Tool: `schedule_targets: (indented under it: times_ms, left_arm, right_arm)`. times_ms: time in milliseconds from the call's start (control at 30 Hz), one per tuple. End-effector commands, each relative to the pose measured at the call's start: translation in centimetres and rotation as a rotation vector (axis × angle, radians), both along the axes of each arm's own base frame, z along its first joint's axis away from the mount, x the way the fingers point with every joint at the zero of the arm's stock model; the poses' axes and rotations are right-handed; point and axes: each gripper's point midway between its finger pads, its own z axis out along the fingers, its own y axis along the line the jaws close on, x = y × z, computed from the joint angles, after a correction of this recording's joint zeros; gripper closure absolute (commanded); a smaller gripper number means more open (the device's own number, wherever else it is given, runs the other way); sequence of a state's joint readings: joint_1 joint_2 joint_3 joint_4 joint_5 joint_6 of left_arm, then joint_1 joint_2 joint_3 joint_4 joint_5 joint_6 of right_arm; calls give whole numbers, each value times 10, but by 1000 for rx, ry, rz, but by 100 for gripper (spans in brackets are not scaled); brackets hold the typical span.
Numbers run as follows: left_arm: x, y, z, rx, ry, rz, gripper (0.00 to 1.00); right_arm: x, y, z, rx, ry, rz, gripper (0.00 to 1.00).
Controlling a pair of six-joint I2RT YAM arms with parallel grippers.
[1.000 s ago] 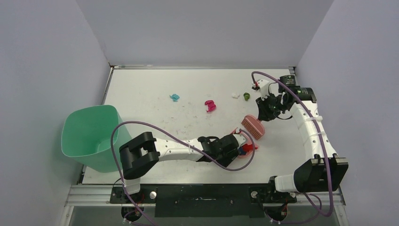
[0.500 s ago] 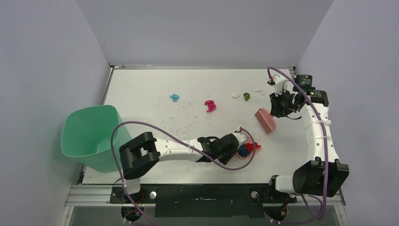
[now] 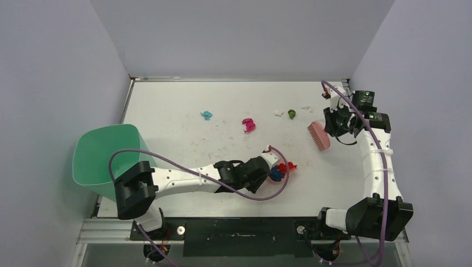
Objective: Sweep away the paper scraps from the table
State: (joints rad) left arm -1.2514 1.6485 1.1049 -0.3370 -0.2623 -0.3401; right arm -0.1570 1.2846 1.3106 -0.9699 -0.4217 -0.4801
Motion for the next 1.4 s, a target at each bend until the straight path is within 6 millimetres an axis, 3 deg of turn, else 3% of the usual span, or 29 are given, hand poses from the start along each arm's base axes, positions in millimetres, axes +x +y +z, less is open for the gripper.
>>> schedule_targets:
  times_ms: [0,333,767,1133,1367]
  left_arm:
    - [3,16,39,-75,-38,81,100]
    - [4,76,99,-97,-105,216,100]
    - [13,162,171,-73,-199,522,100]
    - [14,240,221,-143,-296,757,100]
    - [11,295,241,-201,-359,937,100]
  right_arm:
    - [14,-11,12,-22,-112,-63,95]
    - [21,-17,-26,4,-89,-102,95]
    - [29,-6,-52,80,-44,-85,95]
    - [29,-2,-68,107,-27,-77,95]
    - [29,0,-76,118,-13,-68,95]
